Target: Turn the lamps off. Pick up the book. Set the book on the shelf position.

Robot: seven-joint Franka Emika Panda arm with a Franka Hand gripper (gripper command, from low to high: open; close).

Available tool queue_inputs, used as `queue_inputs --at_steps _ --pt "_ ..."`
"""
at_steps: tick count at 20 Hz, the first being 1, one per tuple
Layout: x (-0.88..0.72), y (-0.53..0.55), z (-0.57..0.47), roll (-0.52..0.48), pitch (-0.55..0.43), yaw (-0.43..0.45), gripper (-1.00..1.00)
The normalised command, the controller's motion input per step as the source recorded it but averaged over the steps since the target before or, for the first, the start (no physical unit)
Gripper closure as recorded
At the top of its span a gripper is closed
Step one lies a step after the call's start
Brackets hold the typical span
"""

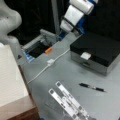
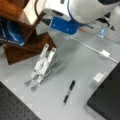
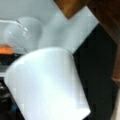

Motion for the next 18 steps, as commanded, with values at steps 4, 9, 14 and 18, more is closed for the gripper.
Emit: queue_inputs --at_steps 4,9,14,18 --pt "-0.4 0.01 -0.46 0.566 -0.562 -0.272 -1.0" --pt "-0.55 0.05 -0.26 0.469 -0.593 -0.219 -1.0" --pt "-0.42 0.05 -0.11 0.288 -0.454 -0.138 -1.0" --pt "-0.22 0.03 -0.14 0.151 -0.263 -0.086 -1.0"
